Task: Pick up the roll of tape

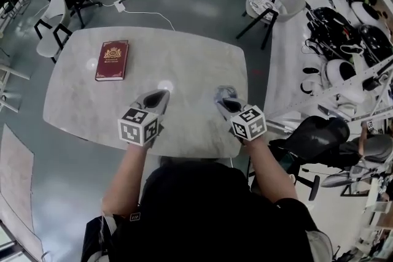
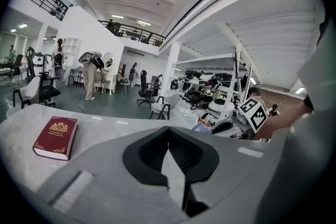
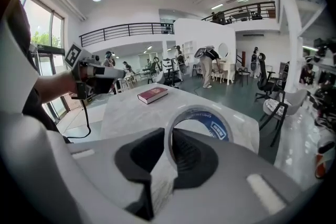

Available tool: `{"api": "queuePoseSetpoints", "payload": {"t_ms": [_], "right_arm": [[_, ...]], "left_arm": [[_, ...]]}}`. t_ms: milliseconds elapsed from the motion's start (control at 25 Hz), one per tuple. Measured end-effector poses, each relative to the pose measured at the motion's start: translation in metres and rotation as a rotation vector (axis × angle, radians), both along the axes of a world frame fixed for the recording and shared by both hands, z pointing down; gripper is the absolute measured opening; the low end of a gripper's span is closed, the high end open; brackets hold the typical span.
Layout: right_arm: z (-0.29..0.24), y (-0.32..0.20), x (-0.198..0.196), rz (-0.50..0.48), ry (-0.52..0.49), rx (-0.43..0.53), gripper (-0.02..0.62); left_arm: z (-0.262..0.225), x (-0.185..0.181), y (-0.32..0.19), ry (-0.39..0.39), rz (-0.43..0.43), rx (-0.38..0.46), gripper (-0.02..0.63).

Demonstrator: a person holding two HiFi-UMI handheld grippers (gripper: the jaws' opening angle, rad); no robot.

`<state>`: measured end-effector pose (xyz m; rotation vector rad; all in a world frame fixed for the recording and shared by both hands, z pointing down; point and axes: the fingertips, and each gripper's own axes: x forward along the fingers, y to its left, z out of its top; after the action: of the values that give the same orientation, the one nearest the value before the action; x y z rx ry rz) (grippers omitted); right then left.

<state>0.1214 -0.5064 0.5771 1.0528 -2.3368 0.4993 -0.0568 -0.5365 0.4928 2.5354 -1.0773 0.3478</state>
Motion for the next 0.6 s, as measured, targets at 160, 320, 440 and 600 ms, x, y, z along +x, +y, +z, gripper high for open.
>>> {"api": "queuePoseSetpoints", "payload": {"t_ms": [160, 320, 440, 600], "right_arm": [[-0.011, 0.009, 0.032, 0.004, -0.055, 0.028, 0.049], [-0.033, 0.011, 0.063, 0.014, -0.116, 0.076, 0.049], [-0.056, 0.009, 0.082, 0.021, -0.154, 0.127, 0.049], [-0.097, 0.011, 0.1, 0.024, -0.217, 0.207, 0.049]], "left_arm": [[-0.013, 0.031, 0.003, -0.014, -0.013, 0.019, 0.011], [-0.025, 0.056, 0.008, -0.03, -0.027, 0.043, 0.011], [-0.031, 0.07, 0.009, -0.043, -0.037, 0.052, 0.011], [-0.042, 0.079, 0.01, -0.051, -0.041, 0.077, 0.011]]}}
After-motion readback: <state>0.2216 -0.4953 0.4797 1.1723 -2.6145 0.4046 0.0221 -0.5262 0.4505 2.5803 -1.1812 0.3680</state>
